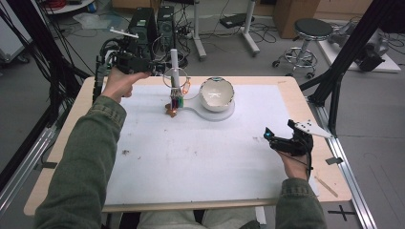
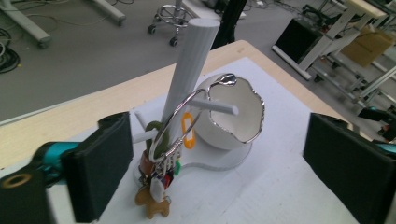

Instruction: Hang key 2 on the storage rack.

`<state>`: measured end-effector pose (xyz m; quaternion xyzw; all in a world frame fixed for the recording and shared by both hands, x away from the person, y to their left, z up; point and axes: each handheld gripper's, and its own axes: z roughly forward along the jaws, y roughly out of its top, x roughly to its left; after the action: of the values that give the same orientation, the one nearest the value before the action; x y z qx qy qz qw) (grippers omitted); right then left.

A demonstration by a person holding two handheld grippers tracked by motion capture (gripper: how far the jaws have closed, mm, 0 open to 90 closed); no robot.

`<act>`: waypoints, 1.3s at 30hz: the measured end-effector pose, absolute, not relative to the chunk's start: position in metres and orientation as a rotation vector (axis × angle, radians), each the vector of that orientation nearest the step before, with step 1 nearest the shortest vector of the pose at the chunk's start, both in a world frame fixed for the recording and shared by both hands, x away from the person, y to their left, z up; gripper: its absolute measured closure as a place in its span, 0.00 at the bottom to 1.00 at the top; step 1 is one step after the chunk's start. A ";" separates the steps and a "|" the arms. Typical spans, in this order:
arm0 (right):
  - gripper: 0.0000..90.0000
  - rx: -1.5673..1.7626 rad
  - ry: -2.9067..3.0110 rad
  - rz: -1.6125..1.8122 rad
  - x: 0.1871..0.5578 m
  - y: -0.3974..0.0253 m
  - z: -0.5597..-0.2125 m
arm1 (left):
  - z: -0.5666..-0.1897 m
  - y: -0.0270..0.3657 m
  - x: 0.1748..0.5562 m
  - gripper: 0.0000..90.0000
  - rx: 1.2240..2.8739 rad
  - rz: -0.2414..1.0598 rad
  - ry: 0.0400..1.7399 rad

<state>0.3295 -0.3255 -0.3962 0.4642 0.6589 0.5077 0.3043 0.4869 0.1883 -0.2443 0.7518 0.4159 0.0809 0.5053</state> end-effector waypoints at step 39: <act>0.01 1.225 1.741 1.336 0.329 -0.323 -0.395 | -0.280 0.224 0.422 0.02 1.812 0.529 1.033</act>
<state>0.3286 -0.3232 -0.3954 0.4635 0.6587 0.5057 0.3090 0.4223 0.2236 -0.2796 0.7412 0.4224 0.2161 0.4748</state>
